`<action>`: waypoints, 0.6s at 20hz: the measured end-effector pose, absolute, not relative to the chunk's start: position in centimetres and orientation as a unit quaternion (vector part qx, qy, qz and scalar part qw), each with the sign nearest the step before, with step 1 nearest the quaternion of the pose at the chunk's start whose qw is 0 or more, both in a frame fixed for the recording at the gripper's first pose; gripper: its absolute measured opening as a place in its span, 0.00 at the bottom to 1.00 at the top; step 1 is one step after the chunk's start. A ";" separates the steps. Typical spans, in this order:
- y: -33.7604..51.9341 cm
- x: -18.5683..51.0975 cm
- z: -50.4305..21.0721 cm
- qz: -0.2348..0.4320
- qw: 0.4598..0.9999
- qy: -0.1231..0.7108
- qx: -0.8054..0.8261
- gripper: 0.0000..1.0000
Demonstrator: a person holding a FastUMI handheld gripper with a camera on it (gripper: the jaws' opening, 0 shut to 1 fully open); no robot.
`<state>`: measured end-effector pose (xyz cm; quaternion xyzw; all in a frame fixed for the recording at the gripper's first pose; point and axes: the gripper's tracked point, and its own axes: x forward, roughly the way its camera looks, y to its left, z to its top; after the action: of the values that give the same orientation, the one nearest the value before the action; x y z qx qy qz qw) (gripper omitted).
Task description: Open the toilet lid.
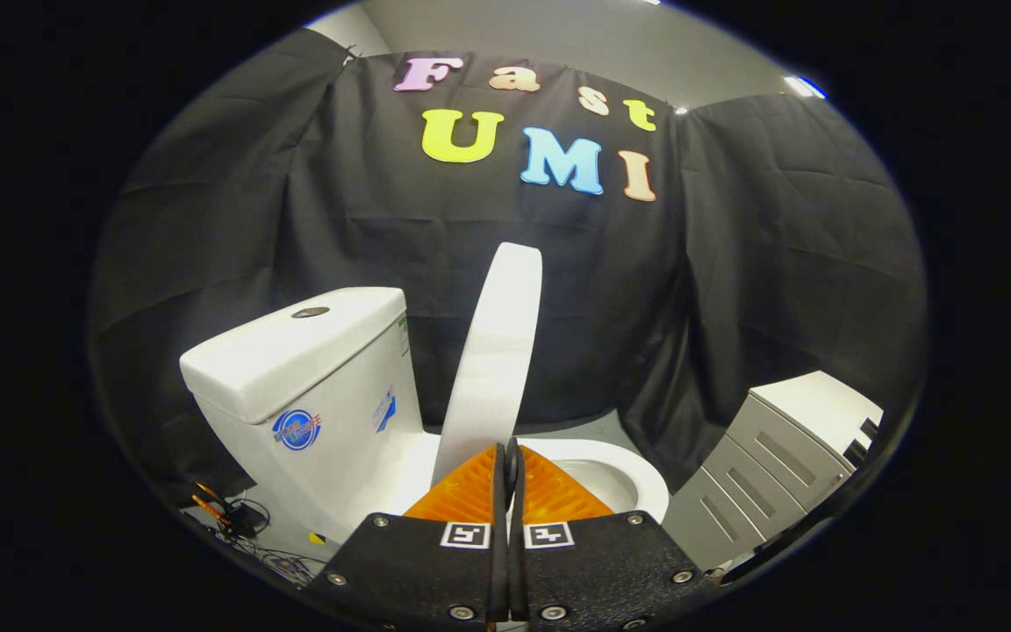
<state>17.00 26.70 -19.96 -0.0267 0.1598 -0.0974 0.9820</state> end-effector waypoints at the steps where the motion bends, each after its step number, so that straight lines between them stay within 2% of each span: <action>1: 27.1 17.0 -19.9 -0.093 0.982 0.158 -0.030 0.00; 12: 33.7 18.6 -18.8 -0.026 0.988 0.148 -0.027 0.00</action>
<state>18.56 33.72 -18.78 -0.0270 0.1484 -0.0261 0.9882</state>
